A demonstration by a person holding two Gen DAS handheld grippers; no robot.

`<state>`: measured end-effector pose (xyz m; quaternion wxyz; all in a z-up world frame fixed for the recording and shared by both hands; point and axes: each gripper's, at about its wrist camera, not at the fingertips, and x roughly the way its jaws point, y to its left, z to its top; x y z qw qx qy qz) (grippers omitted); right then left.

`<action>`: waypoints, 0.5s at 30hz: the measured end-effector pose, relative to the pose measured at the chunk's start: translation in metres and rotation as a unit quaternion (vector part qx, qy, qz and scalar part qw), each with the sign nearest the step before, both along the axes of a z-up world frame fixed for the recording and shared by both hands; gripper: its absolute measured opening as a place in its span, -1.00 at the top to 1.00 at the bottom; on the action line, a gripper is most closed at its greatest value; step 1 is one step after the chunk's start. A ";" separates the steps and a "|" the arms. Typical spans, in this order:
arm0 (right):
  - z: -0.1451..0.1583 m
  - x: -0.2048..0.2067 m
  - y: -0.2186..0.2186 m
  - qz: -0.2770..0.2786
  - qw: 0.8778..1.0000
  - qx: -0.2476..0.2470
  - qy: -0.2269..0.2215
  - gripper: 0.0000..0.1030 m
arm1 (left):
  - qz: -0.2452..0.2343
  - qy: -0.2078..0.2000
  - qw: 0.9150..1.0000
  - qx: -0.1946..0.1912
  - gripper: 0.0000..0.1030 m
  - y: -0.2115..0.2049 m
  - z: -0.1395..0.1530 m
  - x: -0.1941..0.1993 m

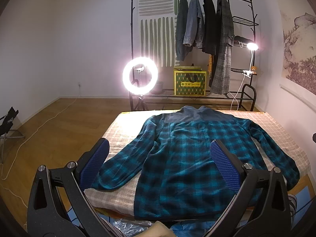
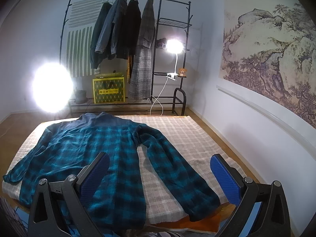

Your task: Fold large clothes

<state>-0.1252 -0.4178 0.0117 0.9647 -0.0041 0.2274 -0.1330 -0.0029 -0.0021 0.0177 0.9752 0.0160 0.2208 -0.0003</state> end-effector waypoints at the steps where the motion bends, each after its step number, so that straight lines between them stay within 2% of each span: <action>1: 0.000 0.000 0.000 -0.001 1.000 0.000 0.000 -0.99 | 0.000 0.000 1.000 0.000 -1.00 0.000 0.000 0.000; 15: -0.002 0.012 0.008 0.006 1.000 -0.002 0.002 -0.99 | 0.023 0.014 1.000 0.006 -1.00 0.018 -0.027 0.019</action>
